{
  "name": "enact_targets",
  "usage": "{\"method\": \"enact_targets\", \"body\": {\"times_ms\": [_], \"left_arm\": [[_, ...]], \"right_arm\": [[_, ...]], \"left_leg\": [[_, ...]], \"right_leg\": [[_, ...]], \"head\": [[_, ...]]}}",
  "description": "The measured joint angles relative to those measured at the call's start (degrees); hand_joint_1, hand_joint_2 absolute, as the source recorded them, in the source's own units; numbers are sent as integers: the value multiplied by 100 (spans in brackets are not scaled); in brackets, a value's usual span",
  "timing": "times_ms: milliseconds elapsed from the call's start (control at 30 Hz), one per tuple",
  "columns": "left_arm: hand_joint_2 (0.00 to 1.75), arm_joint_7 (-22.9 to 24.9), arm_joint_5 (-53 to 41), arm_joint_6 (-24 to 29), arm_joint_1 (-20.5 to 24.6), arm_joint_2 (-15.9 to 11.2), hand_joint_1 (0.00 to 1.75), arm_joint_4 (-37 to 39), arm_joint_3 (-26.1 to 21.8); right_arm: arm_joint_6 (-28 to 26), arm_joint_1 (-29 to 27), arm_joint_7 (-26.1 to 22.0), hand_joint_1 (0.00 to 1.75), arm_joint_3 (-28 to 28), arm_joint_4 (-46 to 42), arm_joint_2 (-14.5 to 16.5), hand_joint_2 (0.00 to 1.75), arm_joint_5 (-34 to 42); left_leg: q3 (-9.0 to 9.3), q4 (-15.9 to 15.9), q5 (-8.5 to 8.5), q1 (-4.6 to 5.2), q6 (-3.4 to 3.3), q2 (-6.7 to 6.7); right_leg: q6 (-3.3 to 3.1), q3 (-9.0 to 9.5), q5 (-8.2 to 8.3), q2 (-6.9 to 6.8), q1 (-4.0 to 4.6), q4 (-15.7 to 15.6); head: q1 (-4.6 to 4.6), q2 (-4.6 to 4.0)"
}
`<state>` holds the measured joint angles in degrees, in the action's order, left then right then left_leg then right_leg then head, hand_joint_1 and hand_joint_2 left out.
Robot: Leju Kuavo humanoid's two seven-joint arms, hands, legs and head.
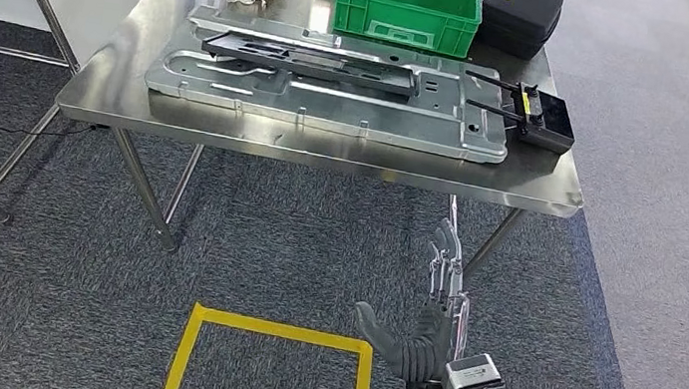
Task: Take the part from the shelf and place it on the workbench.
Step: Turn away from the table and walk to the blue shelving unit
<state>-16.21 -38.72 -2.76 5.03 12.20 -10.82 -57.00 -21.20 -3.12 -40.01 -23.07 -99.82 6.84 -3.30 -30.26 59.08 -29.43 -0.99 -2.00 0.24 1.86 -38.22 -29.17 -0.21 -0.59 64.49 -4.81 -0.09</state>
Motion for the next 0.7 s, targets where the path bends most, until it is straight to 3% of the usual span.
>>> {"method": "enact_targets", "body": {"times_ms": [33,100,167,200,300,367,433,500,600,633,667,700], "left_arm": [[0,-3,-1,-2,0,0,0,0,0],[0,-19,1,-11,-5,0,0,0,-1],[0,-63,13,-26,-13,0,0,0,-2],[0,-87,21,-32,-15,1,0,0,-2],[0,-138,38,-42,-14,19,0,0,-4],[0,-173,51,-60,-14,43,0,0,-6],[0,-198,58,-87,-11,60,0,0,-7],[0,-207,57,-102,-11,63,0,0,-7],[0,-211,63,-108,-19,54,0,0,-7],[0,-223,79,-125,-26,50,0,0,-9],[0,-243,103,-152,-33,46,0,0,-11],[0,-268,129,-187,-39,42,0,0,-15]], "right_arm": [[-3,-3,-1,0,2,-2,0,175,-8],[-5,-16,-1,0,3,-3,0,175,-27],[-9,-38,1,0,3,-3,0,175,-45],[-10,-46,1,0,3,-3,0,175,-50],[-11,-51,1,0,4,-19,0,175,-56],[-15,-53,-2,0,5,-43,1,175,-64],[-26,-67,-2,0,5,-69,7,175,-72],[-45,-83,-6,0,7,-97,30,175,-80],[-74,-120,-5,0,8,-114,64,175,-114],[-79,-142,-1,0,8,-114,66,175,-136],[-81,-164,4,0,8,-114,66,175,-156],[-82,-181,10,0,8,-114,66,131,-173]], "left_leg": [[-45,1,30,9,-20,2],[-128,4,87,35,-41,8],[-202,6,145,74,-53,13],[-231,7,171,98,-59,13],[-275,-1,239,134,-58,16],[-282,-19,281,100,-12,31],[-278,-44,313,83,53,44],[-340,92,195,93,107,27],[-718,1017,-368,49,192,-3],[-827,1310,-483,22,230,-3],[-851,1423,-484,-5,270,-2],[-763,1303,-370,-30,312,1]], "right_leg": [[17,-103,-217,1,-4,298],[30,-278,-486,1,-7,861],[-8,-248,-473,3,7,1044],[-55,-96,-354,5,25,870],[-311,666,-22,-12,144,-325],[-422,869,2,-47,216,-708],[-464,894,91,-56,227,-828],[-480,945,214,-61,182,-1009],[-455,913,311,-69,145,-1083],[-438,883,316,-68,138,-1064],[-416,855,315,-67,124,-1036],[-386,826,307,-64,102,-995]], "head": [[0,0],[0,0],[0,0],[0,0],[-2,0],[-5,0],[-5,0],[-6,0],[-7,0],[-7,0],[-7,0],[-7,0]]}}
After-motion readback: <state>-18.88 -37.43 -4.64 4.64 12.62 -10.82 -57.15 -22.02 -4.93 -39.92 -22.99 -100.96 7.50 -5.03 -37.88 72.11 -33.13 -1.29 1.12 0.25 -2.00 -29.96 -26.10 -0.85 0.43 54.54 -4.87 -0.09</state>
